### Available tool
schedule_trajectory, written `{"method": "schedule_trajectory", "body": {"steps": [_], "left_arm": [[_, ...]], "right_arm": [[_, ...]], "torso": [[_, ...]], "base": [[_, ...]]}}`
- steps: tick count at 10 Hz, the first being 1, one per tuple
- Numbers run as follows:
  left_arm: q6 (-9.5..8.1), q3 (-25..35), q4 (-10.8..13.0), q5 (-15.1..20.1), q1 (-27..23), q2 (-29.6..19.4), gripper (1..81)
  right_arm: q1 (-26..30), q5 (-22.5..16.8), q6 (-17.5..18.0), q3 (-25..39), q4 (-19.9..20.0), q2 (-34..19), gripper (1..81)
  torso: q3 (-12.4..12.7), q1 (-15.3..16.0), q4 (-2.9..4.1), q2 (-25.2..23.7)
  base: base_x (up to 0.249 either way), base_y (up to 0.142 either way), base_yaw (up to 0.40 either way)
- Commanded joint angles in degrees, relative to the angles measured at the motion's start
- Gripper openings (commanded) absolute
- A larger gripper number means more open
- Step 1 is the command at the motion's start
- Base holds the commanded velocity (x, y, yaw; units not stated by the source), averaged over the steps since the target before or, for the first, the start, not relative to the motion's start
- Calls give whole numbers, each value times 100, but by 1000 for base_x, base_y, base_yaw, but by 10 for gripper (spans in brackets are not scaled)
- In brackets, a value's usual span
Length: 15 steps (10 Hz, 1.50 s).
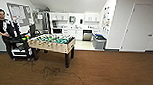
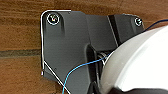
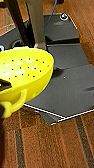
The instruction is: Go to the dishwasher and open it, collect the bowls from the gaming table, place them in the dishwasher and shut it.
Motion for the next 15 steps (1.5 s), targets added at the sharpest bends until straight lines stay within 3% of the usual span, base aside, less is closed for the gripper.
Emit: {"method": "schedule_trajectory", "body": {"steps": [1, 5, 15], "left_arm": [[35, 26, 88, 152, -199, -63, 10], [35, 26, 88, 161, -199, -54, 10], [44, 26, 88, 161, -191, -45, 10]], "right_arm": [[166, -340, -26, 42, -63, -82, 10], [158, -340, -26, 33, -63, -82, 10], [183, -358, -26, 24, -72, -73, 10]], "torso": [[0, 0, 0, 0], [0, 0, 0, 0], [0, 2, 0, 0]], "base": [[134, 0, 0], [140, 0, 0], [164, -83, 0]]}}
